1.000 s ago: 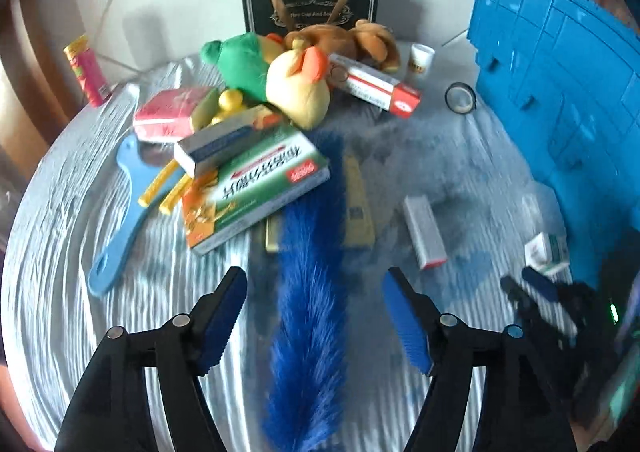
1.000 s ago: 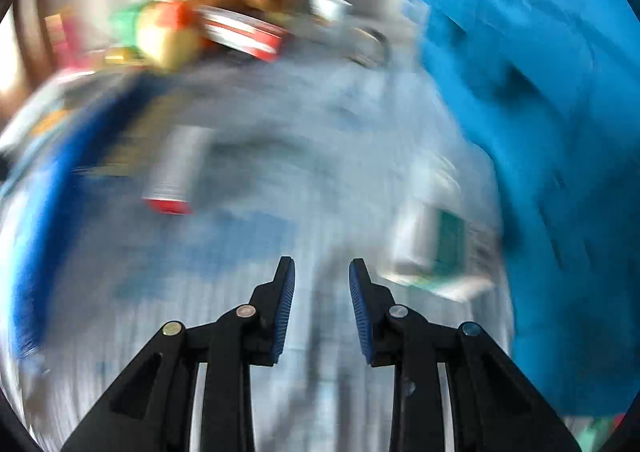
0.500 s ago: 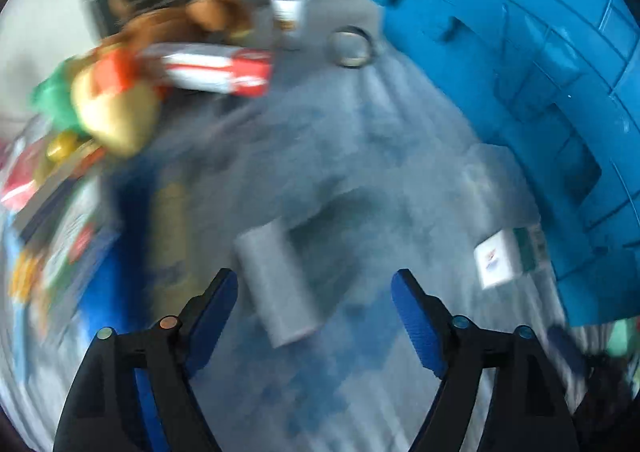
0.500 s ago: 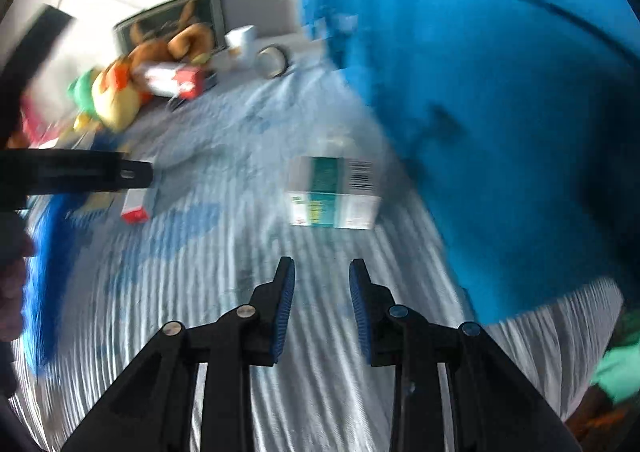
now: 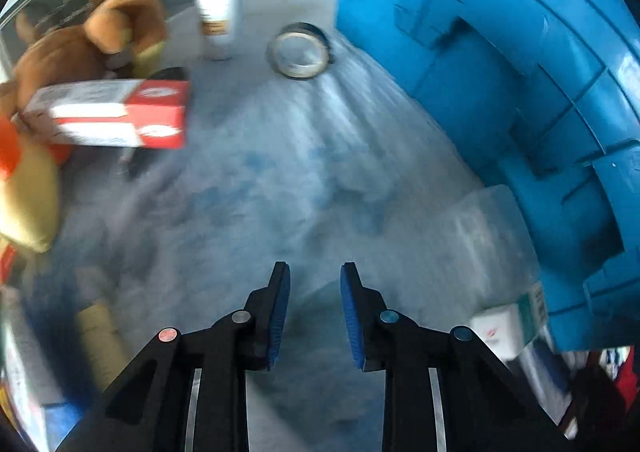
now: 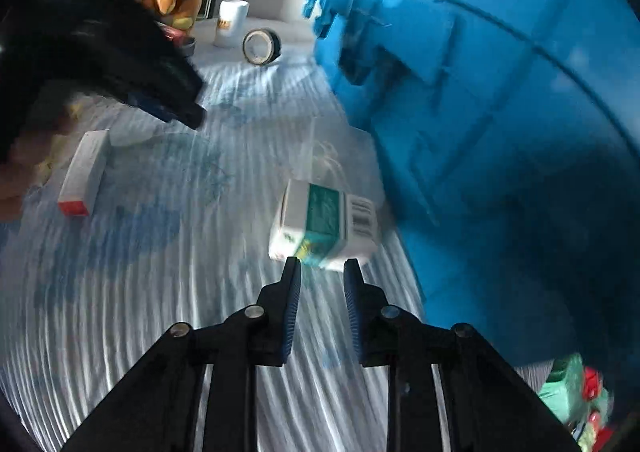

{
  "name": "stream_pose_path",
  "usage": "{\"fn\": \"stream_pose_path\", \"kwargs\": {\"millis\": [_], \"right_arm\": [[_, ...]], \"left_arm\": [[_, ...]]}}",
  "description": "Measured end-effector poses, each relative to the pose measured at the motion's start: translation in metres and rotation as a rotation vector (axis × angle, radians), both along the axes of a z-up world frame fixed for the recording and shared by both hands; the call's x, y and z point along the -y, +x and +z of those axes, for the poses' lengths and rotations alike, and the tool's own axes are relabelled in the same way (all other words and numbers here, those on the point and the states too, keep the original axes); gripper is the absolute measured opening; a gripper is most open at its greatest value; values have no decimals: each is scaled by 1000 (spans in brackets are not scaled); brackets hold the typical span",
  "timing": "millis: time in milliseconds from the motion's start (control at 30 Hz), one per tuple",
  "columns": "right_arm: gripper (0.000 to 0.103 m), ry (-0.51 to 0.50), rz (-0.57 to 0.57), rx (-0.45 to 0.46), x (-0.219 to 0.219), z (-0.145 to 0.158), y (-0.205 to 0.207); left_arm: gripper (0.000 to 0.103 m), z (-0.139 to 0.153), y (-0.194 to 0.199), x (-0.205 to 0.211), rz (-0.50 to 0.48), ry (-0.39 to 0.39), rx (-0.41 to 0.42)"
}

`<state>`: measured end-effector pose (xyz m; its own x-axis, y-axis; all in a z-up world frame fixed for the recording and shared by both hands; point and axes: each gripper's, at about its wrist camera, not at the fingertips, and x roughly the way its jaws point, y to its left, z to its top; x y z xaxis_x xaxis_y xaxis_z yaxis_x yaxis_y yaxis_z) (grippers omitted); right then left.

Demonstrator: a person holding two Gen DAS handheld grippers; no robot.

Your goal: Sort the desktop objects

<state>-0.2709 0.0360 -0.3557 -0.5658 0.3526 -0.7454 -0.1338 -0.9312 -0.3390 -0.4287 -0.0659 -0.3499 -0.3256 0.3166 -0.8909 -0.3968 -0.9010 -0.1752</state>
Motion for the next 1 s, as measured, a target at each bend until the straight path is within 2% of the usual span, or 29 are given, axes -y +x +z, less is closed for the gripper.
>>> {"fn": "stream_pose_path", "kwargs": {"millis": [67, 167, 200, 233, 267, 300, 333, 400, 467, 633, 733, 800, 900, 1000], "right_arm": [[22, -10, -1, -10, -2, 0, -10], [22, -21, 8, -3, -2, -5, -27], [24, -46, 11, 3, -2, -6, -33], [30, -73, 28, 9, 0, -8, -39], [32, -109, 97, 16, 8, -8, -43], [32, -132, 167, 19, 17, -8, -46], [32, -106, 241, 9, 30, -4, -47], [32, -55, 368, -9, 54, 3, -49], [32, -22, 311, -3, 50, 5, -49], [36, 58, 169, 18, 38, 7, -50], [36, 86, 104, 69, 26, -5, -60], [36, 28, 140, 53, 21, -9, -59], [38, -113, 250, 17, 16, -11, -78], [38, -255, 425, 47, 39, -9, -95]], "left_arm": [[32, 4, 1, 20, 34, 11, 3], [33, 13, 7, 51, 96, 28, 12], [34, 18, 10, 61, 116, 33, 10], [40, 22, 13, 70, 138, 36, 5], [50, 26, 17, 79, 165, 33, -4], [54, 30, 21, 88, 189, 30, -15], [59, 34, 25, 94, 210, 27, -27], [62, 41, 36, 108, 259, 22, -50], [71, 44, 42, 115, 291, 27, -56], [73, 44, 61, 127, 376, 21, -47], [73, 40, 70, 134, 407, 16, -32], [73, 38, 72, 136, 419, 10, -27], [73, 35, 72, 135, 423, 6, -21], [73, 33, 69, 131, 410, 1, -10]]}}
